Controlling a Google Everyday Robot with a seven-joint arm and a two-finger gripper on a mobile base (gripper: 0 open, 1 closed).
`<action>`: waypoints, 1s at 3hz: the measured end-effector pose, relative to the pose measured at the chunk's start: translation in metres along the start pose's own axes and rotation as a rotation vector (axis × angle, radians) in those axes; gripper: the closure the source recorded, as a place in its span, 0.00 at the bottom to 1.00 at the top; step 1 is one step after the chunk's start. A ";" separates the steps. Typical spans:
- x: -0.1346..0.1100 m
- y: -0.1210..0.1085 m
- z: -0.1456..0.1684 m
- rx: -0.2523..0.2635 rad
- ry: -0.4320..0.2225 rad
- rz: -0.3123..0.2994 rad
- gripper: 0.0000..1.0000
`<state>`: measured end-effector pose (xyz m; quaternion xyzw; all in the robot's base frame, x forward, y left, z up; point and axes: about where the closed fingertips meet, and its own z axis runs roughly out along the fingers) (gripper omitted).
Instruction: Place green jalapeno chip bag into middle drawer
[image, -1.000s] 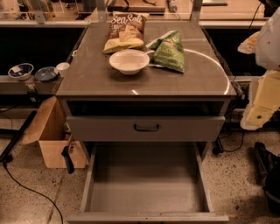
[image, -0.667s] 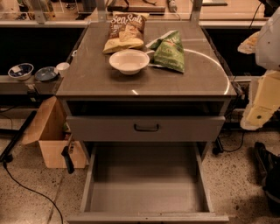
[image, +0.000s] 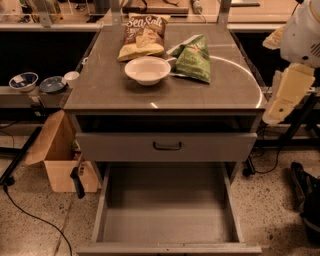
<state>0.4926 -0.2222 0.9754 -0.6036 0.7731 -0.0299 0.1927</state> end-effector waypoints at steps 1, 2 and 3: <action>-0.011 -0.027 0.006 0.014 -0.015 -0.024 0.00; -0.026 -0.062 0.035 -0.021 -0.048 -0.036 0.00; -0.026 -0.062 0.035 -0.021 -0.048 -0.036 0.00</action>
Offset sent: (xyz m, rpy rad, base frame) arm 0.0836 0.0121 0.0012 0.0523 -0.0149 0.0705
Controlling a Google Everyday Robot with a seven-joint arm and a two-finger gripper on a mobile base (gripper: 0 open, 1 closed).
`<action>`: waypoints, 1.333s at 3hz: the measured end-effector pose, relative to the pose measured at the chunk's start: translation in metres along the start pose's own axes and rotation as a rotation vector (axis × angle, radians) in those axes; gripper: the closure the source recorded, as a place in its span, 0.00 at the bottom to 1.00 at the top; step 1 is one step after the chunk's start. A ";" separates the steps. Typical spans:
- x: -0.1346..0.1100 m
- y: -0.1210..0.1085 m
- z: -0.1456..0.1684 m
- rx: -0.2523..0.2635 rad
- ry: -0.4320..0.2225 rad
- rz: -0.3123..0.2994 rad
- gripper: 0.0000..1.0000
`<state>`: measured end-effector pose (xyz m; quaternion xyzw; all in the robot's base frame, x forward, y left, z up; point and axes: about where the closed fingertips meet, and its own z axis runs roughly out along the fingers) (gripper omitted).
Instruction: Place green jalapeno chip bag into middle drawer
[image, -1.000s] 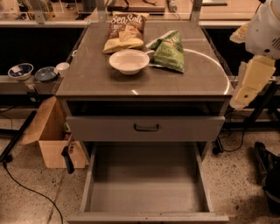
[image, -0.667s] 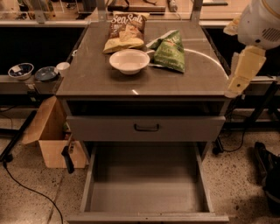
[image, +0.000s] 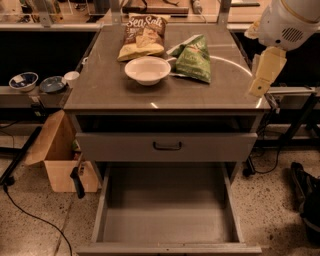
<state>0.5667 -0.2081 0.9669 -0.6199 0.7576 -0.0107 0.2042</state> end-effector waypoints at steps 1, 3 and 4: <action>-0.001 -0.007 0.006 0.016 -0.017 0.011 0.00; -0.022 -0.044 0.036 0.001 -0.055 -0.029 0.00; -0.039 -0.072 0.041 0.005 -0.054 -0.068 0.00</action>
Offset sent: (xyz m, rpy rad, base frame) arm 0.0523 0.0143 -0.0103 0.0565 -0.0522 0.0152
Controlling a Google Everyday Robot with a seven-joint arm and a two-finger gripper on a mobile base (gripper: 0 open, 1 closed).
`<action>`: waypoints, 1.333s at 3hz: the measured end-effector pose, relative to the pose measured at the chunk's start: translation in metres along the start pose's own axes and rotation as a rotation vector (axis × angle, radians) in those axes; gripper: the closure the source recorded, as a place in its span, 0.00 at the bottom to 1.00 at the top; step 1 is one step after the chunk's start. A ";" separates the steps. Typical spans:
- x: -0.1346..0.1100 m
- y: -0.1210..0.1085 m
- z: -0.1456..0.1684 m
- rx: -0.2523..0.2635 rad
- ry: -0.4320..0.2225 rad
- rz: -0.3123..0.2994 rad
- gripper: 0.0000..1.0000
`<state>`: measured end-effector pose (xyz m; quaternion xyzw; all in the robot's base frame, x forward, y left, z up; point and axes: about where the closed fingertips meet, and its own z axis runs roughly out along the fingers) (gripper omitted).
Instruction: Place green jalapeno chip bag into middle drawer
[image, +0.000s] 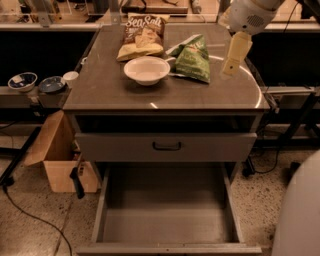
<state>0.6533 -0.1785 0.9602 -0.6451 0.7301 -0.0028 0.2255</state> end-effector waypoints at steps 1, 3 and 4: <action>-0.014 -0.034 0.011 0.001 -0.003 -0.032 0.00; -0.034 -0.084 0.051 0.067 -0.080 -0.031 0.00; -0.034 -0.088 0.067 0.062 -0.093 -0.023 0.00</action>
Offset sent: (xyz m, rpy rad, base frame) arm 0.0978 0.0010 0.0389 -0.0177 0.0016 0.0508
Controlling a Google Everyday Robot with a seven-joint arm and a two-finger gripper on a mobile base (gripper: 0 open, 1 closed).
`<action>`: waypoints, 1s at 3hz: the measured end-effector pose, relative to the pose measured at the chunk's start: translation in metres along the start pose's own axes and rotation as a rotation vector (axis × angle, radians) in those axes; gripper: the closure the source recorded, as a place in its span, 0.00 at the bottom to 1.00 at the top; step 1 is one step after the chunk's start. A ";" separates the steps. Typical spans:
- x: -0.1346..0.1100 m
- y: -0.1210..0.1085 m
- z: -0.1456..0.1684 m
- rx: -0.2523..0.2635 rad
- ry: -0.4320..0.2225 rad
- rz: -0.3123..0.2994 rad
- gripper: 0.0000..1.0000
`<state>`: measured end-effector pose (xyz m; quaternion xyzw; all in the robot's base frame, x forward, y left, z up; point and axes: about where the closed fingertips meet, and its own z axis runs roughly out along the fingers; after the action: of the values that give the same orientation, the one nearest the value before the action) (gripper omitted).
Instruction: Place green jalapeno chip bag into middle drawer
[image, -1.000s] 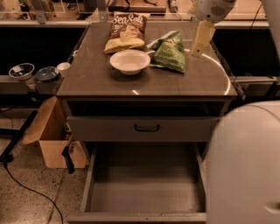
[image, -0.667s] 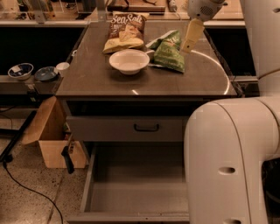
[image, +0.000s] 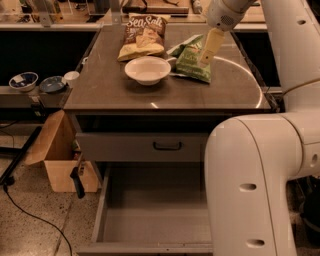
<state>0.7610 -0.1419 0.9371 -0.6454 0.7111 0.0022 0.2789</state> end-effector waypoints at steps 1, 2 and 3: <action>0.008 -0.003 0.025 -0.014 -0.013 0.027 0.00; 0.015 -0.003 0.038 -0.023 -0.015 0.054 0.00; 0.020 -0.001 0.050 -0.040 0.000 0.057 0.00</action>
Offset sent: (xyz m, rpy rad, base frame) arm 0.0448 -0.0201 -0.0280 0.0401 0.0820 -0.0472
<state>0.7814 -0.1420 0.8878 -0.6304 0.7289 0.0244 0.2660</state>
